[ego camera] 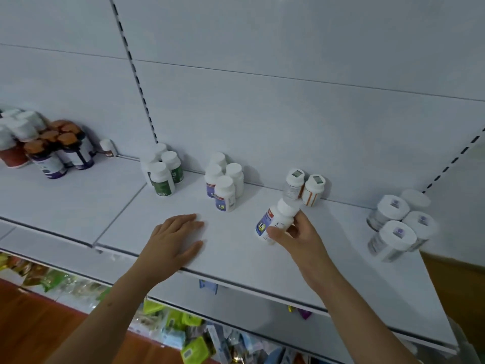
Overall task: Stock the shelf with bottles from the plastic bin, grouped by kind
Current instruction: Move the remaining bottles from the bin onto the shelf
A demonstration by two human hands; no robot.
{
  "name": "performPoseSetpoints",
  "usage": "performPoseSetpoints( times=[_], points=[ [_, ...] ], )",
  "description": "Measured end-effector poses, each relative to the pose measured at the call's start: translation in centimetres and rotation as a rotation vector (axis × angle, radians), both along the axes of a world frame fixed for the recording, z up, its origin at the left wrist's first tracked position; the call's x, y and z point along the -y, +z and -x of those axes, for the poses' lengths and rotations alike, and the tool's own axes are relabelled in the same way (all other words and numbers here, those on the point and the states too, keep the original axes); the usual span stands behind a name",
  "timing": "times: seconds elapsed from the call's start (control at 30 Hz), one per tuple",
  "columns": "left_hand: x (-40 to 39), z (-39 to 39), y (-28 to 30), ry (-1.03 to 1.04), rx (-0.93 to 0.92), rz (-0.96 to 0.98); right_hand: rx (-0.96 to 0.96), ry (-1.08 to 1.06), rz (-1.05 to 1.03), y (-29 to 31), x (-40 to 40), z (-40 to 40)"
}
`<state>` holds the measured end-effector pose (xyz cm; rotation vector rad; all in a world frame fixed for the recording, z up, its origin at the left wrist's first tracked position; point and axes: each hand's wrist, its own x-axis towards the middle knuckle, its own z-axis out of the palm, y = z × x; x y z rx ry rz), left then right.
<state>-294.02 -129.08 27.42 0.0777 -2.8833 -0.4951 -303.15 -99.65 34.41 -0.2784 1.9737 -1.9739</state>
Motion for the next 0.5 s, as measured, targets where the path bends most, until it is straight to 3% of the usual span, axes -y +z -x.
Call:
performPoseSetpoints(
  times=[0.3, 0.5],
  points=[
    [5.0, -0.6, -0.4, 0.111, -0.037, 0.025, -0.434, -0.061, -0.204, 1.9, 11.1, -2.8],
    [5.1, -0.7, -0.6, 0.117, -0.047, 0.023, -0.567, -0.019, -0.640, -4.4, 16.2, -2.2]
  ],
)
